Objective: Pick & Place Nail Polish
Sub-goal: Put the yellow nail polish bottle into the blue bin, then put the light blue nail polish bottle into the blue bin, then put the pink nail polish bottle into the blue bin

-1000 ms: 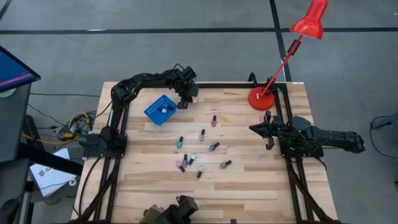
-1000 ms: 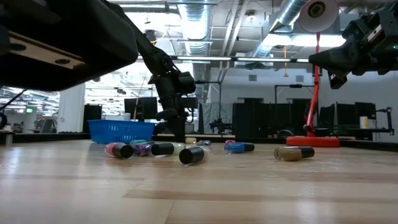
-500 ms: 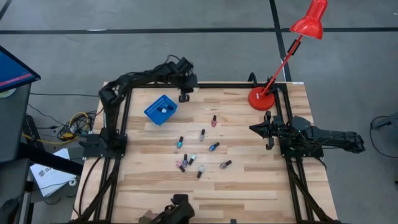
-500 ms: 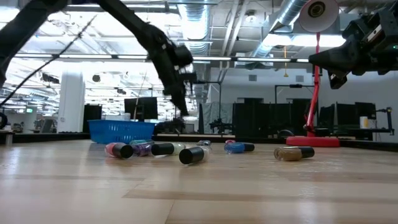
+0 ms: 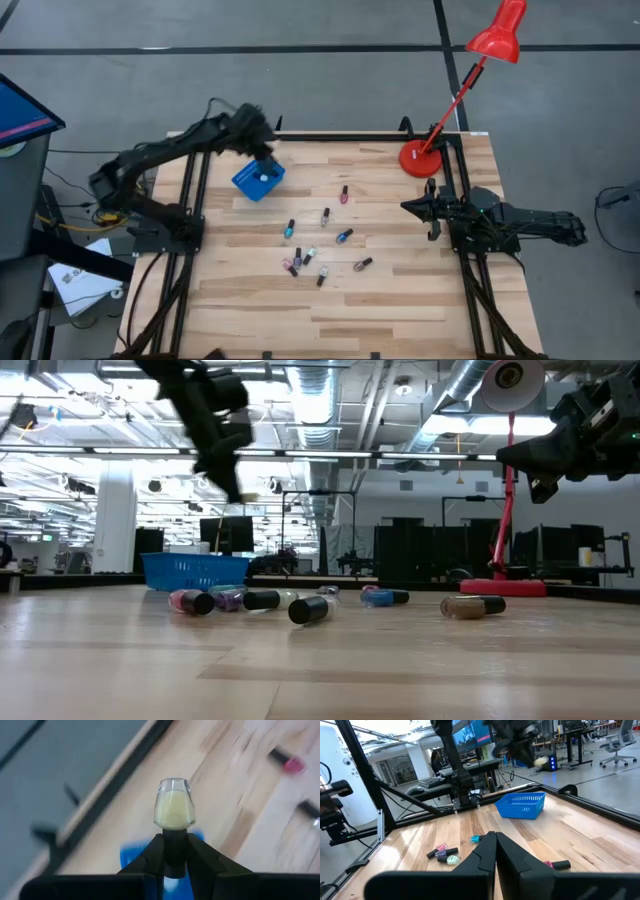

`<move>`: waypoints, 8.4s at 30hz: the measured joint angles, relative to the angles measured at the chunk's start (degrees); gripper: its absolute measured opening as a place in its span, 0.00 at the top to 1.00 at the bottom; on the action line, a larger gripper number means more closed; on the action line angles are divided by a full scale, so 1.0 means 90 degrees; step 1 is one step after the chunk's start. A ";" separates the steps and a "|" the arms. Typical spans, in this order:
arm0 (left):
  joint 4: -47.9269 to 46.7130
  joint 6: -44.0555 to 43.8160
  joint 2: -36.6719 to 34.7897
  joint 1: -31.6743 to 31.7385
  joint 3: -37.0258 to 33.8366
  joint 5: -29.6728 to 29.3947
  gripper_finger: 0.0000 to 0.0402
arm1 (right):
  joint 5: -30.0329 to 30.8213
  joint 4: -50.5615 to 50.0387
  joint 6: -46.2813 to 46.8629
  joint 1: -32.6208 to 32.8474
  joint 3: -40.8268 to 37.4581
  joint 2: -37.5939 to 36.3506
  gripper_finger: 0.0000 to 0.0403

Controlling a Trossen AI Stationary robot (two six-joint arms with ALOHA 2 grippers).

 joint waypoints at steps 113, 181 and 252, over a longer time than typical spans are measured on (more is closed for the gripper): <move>0.0694 -0.6512 0.2808 -0.4121 -0.0586 -0.0746 0.46 | 0.0000 0.0000 0.0000 -0.0002 -0.0002 0.0002 1.00; 0.0562 -0.3862 0.0291 -0.0802 -0.1838 -0.2179 0.87 | 0.0000 0.0000 0.0000 -0.0001 0.0001 0.0000 1.00; 0.3836 -0.3605 -0.1231 -0.2058 -0.1959 -0.0791 0.59 | 0.0000 0.0000 0.0000 -0.0002 0.0000 0.0001 1.00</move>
